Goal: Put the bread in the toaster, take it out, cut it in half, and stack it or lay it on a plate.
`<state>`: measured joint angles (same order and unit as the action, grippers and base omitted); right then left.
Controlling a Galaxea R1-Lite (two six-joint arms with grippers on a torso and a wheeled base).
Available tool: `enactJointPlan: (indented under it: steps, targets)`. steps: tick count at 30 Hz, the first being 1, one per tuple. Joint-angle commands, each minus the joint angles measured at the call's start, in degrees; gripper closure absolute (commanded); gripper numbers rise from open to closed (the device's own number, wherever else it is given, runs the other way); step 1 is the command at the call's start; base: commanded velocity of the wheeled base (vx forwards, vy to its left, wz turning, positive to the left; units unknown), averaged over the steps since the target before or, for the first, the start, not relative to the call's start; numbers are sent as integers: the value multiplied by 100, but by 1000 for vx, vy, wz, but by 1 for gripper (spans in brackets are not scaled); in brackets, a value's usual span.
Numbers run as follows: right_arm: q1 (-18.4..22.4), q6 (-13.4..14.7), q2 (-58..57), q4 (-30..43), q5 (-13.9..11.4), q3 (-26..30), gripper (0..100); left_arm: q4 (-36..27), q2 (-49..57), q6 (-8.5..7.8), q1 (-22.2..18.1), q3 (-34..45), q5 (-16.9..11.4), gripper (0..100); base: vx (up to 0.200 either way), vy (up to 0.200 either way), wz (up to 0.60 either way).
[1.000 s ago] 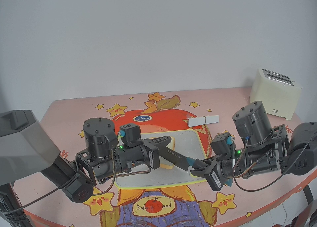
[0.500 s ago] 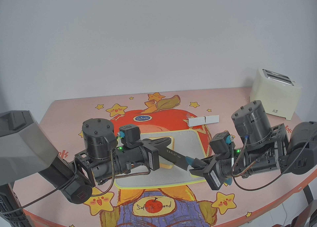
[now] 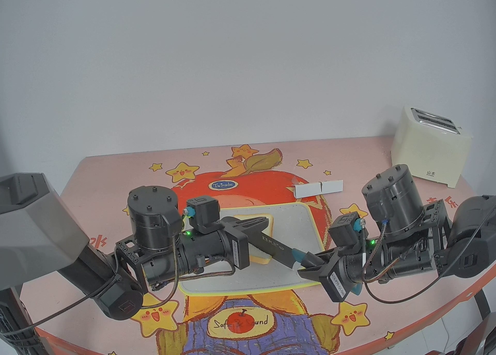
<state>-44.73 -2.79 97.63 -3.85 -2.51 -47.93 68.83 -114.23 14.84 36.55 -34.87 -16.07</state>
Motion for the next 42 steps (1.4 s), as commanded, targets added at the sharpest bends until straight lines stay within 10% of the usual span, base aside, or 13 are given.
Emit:
enactJointPlan:
  steps: [1, 42]
  targets:
    - [-1, -2, 1, 42, -4, 12, 100, 17, 14, 2, 2, 6, 7, 100, 0, 0, 0]
    - [-10, 7, 80, 42, -13, 56, 100, 34, 67, -7, 2, 68, 7, 100, 0, 0, 0]
